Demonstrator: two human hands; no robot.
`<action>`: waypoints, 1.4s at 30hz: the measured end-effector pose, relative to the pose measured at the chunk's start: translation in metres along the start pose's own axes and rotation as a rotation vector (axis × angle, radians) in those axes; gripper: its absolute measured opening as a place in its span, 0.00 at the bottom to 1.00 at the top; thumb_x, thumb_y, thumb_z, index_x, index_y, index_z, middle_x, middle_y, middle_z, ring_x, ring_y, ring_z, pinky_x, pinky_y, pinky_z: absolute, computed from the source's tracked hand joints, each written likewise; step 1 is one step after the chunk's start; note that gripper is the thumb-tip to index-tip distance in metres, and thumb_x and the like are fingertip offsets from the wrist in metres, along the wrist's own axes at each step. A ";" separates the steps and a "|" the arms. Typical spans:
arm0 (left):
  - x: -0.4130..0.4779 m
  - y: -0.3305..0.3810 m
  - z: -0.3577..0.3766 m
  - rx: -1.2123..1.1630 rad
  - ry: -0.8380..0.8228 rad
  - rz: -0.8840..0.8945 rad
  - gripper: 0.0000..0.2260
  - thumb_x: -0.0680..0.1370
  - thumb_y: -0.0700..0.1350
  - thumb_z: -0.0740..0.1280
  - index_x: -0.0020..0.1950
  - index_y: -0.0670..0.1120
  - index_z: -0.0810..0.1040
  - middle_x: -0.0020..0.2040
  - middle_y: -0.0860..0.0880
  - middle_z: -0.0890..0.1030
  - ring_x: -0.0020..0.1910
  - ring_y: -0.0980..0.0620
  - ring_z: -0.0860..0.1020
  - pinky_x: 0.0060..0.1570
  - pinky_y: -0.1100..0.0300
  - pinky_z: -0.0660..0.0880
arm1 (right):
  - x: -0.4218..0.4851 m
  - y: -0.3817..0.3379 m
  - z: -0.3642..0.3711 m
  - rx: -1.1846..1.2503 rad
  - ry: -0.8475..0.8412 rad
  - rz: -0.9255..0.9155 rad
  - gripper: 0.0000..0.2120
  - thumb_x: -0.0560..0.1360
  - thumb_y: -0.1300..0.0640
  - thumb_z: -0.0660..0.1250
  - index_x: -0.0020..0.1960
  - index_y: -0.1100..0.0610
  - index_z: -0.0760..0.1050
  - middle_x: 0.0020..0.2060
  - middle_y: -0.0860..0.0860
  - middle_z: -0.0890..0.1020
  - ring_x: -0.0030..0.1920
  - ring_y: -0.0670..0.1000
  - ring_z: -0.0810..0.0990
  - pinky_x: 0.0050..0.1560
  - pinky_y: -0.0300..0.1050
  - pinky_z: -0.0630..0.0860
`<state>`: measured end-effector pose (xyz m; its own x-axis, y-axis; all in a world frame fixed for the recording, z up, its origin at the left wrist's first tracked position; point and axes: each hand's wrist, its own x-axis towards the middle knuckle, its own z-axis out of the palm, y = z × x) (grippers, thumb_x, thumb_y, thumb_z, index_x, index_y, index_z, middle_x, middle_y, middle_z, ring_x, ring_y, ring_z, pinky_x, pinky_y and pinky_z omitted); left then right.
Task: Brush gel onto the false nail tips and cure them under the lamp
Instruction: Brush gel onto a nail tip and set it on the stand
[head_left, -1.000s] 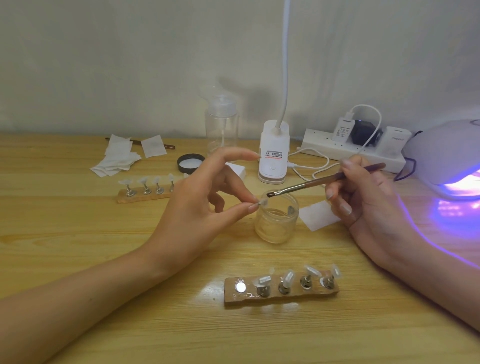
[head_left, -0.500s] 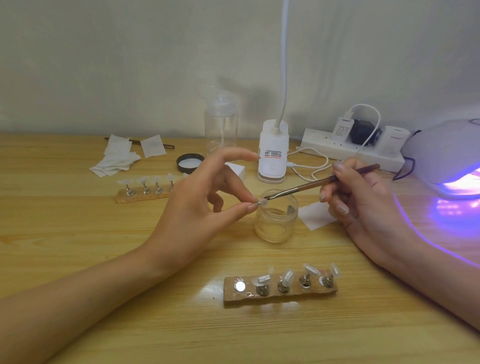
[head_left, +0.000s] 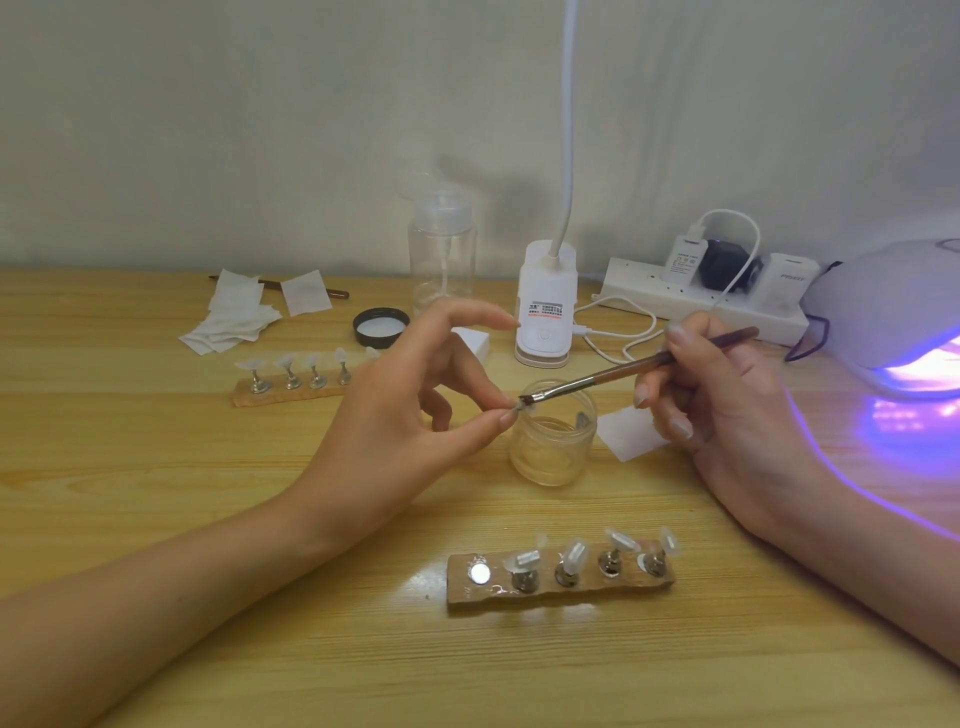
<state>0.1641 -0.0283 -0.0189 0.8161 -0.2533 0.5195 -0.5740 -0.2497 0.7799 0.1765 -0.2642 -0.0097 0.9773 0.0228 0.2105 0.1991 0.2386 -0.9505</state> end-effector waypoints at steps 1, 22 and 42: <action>0.000 0.000 0.000 -0.003 -0.003 -0.006 0.23 0.76 0.37 0.75 0.67 0.52 0.74 0.41 0.54 0.83 0.45 0.53 0.82 0.35 0.52 0.76 | 0.000 0.000 0.000 -0.001 0.026 0.012 0.10 0.75 0.51 0.64 0.35 0.49 0.69 0.27 0.53 0.79 0.21 0.45 0.65 0.26 0.41 0.54; 0.002 0.000 -0.001 -0.207 -0.073 -0.129 0.26 0.68 0.47 0.77 0.64 0.55 0.75 0.37 0.49 0.83 0.40 0.54 0.84 0.35 0.64 0.76 | -0.002 -0.002 -0.002 0.017 0.061 -0.025 0.11 0.79 0.56 0.62 0.39 0.52 0.66 0.25 0.53 0.77 0.20 0.45 0.63 0.23 0.34 0.62; 0.002 0.000 -0.001 -0.205 -0.083 -0.131 0.27 0.67 0.48 0.78 0.64 0.56 0.76 0.37 0.49 0.82 0.41 0.52 0.84 0.38 0.60 0.79 | -0.002 -0.001 -0.003 0.036 0.047 -0.065 0.13 0.82 0.59 0.58 0.39 0.52 0.66 0.24 0.54 0.76 0.19 0.45 0.63 0.23 0.33 0.63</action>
<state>0.1654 -0.0276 -0.0176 0.8692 -0.3092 0.3859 -0.4313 -0.0925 0.8975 0.1743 -0.2677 -0.0099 0.9650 -0.0393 0.2593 0.2600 0.2730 -0.9262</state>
